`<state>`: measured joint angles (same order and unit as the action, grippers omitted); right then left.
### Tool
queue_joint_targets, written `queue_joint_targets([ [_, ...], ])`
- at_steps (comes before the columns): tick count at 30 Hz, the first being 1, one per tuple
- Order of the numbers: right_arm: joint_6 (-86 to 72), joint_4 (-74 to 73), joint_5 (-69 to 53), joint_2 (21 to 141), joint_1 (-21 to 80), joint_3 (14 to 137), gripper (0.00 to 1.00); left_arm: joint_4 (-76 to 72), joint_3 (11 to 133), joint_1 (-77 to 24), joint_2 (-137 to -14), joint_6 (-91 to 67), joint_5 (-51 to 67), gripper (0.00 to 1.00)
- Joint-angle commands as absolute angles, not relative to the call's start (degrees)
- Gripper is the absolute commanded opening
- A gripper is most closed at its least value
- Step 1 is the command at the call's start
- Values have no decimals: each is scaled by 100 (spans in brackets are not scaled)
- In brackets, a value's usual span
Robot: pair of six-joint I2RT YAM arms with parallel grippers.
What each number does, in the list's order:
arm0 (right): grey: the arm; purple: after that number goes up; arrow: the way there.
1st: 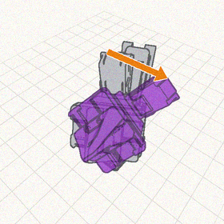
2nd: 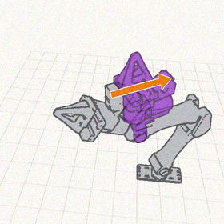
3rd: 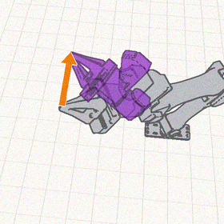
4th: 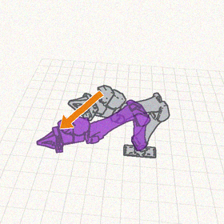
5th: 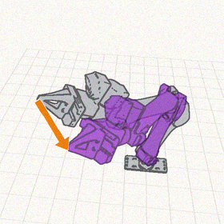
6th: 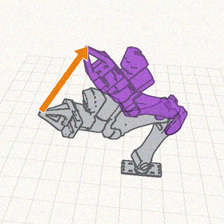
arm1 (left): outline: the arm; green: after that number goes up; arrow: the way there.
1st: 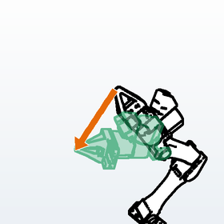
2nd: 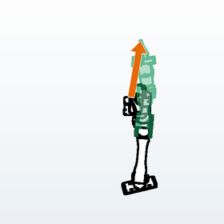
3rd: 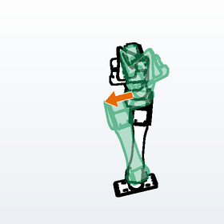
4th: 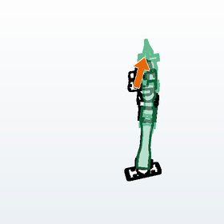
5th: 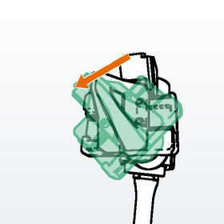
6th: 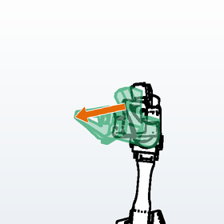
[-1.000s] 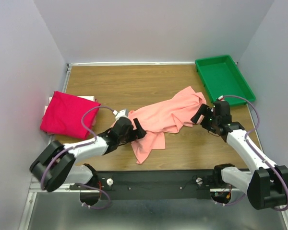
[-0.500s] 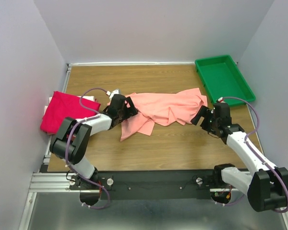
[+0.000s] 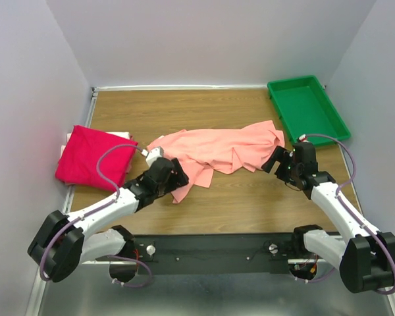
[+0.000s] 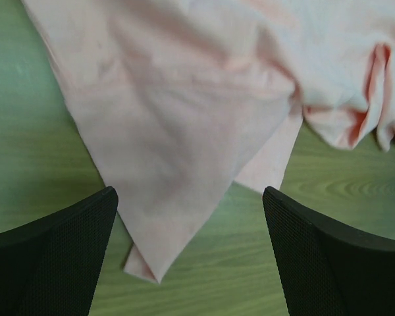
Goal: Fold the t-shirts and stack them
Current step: Flatten the tshirt out
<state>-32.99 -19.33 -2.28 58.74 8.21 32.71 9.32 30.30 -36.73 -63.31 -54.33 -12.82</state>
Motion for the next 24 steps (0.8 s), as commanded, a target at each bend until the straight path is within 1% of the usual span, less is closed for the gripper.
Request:
queue_joint_targets([
  [1, -3270, -1872, -360, 5801, 835, 3208, 100, 1458, 2734, -4357, -6301, -6327, -1318, 98],
  [4, -3270, -1872, -395, 5801, 844, 3199, 100, 1730, 2724, -4535, -6503, -6758, -1564, 98],
  [8, -3252, -1872, -396, 5809, 844, 3208, 100, 1933, 2971, -4772, -6942, -6820, -1696, 98],
  [9, -3252, -1872, -396, 5827, 835, 3208, 100, 1960, 3093, -4825, -7135, -6820, -1766, 96],
  [10, -3252, -1863, -387, 5836, 835, 3199, 100, 2003, 3146, -4851, -7232, -6812, -1784, 91],
  [11, -3252, -1872, -387, 5836, 844, 3208, 100, 2013, 3207, -4860, -7329, -6707, -1819, 80],
  [12, -3243, -1872, -369, 5845, 844, 3208, 100, 2056, 3312, -4878, -7478, -6689, -1837, 72],
  [13, -3243, -1872, -378, 5853, 844, 3208, 100, 2065, 3383, -4887, -7549, -6645, -1837, 57],
  [14, -3243, -1872, -378, 5854, 835, 3208, 100, 2092, 3384, -4904, -7593, -6645, -1846, 57],
  [15, -3252, -1881, -361, 5854, 835, 3199, 100, 2100, 3410, -4957, -7646, -6627, -1863, 43],
  [16, -3243, -1863, -352, 5854, 835, 3208, 100, 2101, 3410, -4983, -7629, -6627, -1907, 32],
  [17, -3269, -1863, -325, 5888, 835, 3199, 100, 2074, 3410, -5009, -7620, -6610, -1925, 0],
  [21, -3129, -1793, -562, 5985, 835, 3208, 100, 1916, 3357, -5010, -7401, -6443, -2030, 0],
  [24, -3059, -1592, -852, 5968, 861, 3112, 100, 2074, 3488, -5010, -7269, -6451, -2311, 0],
])
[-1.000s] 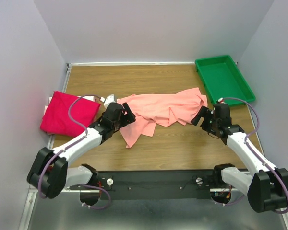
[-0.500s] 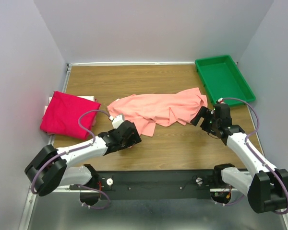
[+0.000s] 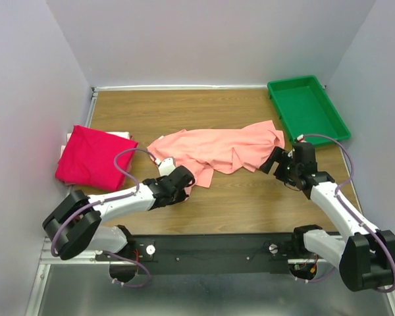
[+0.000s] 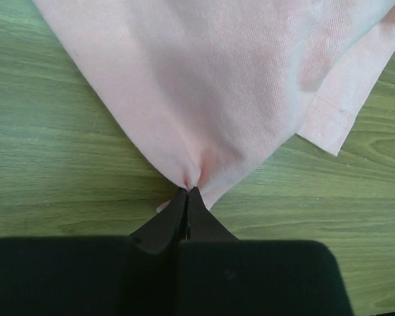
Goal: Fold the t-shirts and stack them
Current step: Flatten the tshirt out
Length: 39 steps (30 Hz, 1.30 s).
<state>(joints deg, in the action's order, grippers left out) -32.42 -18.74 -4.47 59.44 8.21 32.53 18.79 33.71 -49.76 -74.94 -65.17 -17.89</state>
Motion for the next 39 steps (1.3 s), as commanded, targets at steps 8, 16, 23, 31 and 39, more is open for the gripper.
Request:
queue_joint_targets([
  [8, -3260, -1433, -361, 6661, 1810, 3427, 96, 2233, 3674, -4983, -6680, -6373, -2979, 0],
  [16, -3542, -1362, 956, 8172, 2337, 4182, 70, 1934, 3463, -4940, -6197, -6100, -3006, 0],
  [23, -3744, -1362, 1529, 9026, 2522, 4640, 61, 1890, 3358, -4887, -5968, -5985, -3067, 0],
  [31, -4245, -1362, 2038, 9570, 2654, 4860, 47, 1889, 3199, -4816, -5783, -5933, -3076, 0],
  [39, -4386, -1406, 2311, 9344, 2654, 4694, 0, 2021, 3173, -4773, -5485, -5915, -3155, 0],
])
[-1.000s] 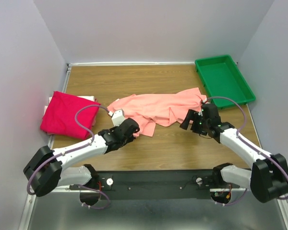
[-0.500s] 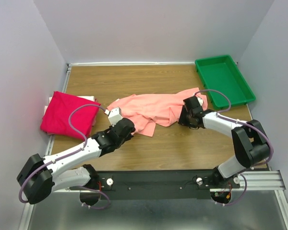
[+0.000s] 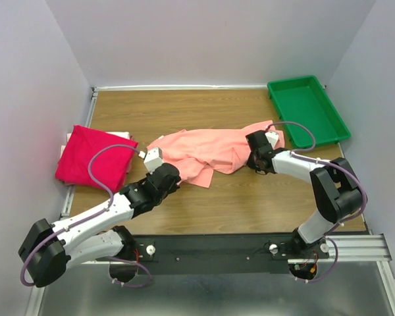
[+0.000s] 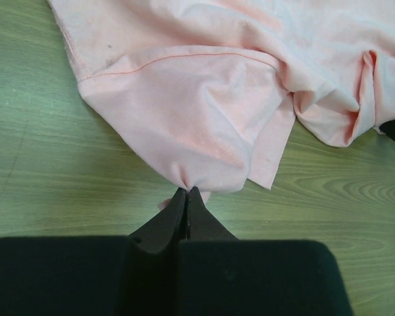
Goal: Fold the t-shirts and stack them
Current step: Flatten the tshirt out
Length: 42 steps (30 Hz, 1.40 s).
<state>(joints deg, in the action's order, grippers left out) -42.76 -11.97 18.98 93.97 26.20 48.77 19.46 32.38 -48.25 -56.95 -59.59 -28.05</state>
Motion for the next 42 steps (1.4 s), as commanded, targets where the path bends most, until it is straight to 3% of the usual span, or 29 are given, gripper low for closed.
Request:
queue_joint_targets([
  [1, -4360, -1415, 2338, 9195, 2663, 4667, 0, 2030, 3190, -4772, -5458, -5915, -3155, 0],
  [6, -4044, -1590, 2601, 7957, 2654, 4369, 0, 2100, 3427, -4755, -5257, -5889, -3182, 0],
  [11, -3753, -1757, 2777, 5956, 2654, 4148, 0, 2241, 3823, -4746, -4940, -5801, -3375, 0],
  [15, -3578, -2222, 2935, 4889, 2654, 4516, 0, 2391, 4463, -4746, -4475, -5679, -3498, 0],
  [22, -2937, -2399, 3119, 3869, 2654, 6184, 0, 2206, 5578, -4746, -3675, -5134, -3752, 0],
  [33, -2101, -2996, 3296, 3902, 2654, 9093, 0, 1872, 8214, -4746, -3638, -3834, -3208, 0],
  [42, -1723, -3050, 3814, 4938, 2654, 9808, 1, 1408, 9035, -4746, -4648, -2665, -3839, 0],
])
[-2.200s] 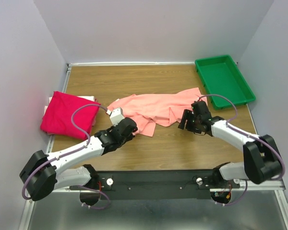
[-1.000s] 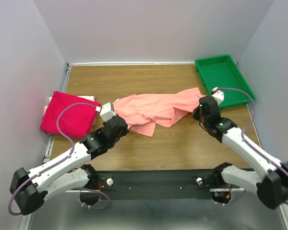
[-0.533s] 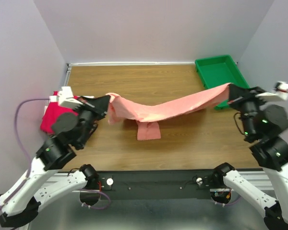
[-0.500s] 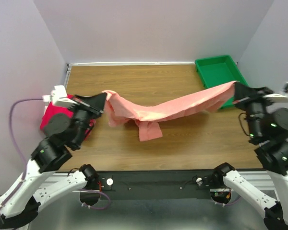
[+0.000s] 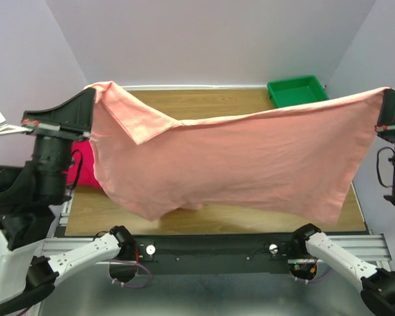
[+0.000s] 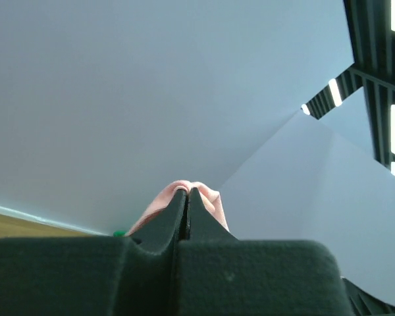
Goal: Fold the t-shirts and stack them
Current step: Flatten the tshirt out
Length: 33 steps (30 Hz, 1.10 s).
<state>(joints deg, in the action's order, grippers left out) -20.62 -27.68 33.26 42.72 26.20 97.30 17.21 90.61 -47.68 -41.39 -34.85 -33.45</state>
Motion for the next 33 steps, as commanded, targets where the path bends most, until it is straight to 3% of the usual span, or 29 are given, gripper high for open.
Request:
queue_joint_targets([
  [1, -1697, -3032, 3858, 5235, 2654, 9835, 0, 1363, 9087, -4737, -4971, -2602, -4459, 0],
  [3, -1618, -2962, 3990, 5718, 2654, 9896, 0, 1371, 9315, -4694, -5533, -2339, -4814, 0],
  [5, -1556, -2848, 4025, 6010, 2654, 9914, 0, 1380, 9430, -4405, -5896, -2241, -4380, 0],
  [6, -1503, -2708, 4060, 6186, 2654, 9914, 0, 1406, 9483, -3594, -6071, -2250, -3933, 0],
  [7, -1477, -2646, 4069, 6335, 2654, 9914, 0, 1476, 9614, -3107, -6439, -2424, -2702, 0],
  [9, -1363, -2392, 4131, 6827, 2646, 9984, 0, 1363, 9728, -1809, -7045, -2759, -1736, 0],
  [12, -1117, -2172, 4009, 7618, 2523, 10343, 0, 1283, 10351, -1240, -7837, -2620, -512, 0],
  [19, -1063, -2136, 3279, 9298, 2013, 12741, 0, 2092, 14416, -958, -10008, -2321, 306, 0],
  [21, -1098, -2127, 3147, 9439, 1995, 13218, 0, 1917, 14651, -862, -10020, -2391, 605, 0],
  [26, -1195, -2118, 2927, 9036, 1960, 12492, 1, 1362, 13266, -817, -9116, -2303, 870, 0],
  [30, -1239, -2092, 2901, 8465, 1829, 10686, 0, 933, 11045, -817, -8185, -2057, 738, 0],
  [31, -1257, -2092, 2839, 8342, 1811, 10339, 0, 758, 9838, -817, -7730, -2048, 773, 0],
  [33, -1414, -2022, 2620, 7903, 1767, 9514, 0, 475, 8663, -817, -7306, -2292, 625, 0],
])
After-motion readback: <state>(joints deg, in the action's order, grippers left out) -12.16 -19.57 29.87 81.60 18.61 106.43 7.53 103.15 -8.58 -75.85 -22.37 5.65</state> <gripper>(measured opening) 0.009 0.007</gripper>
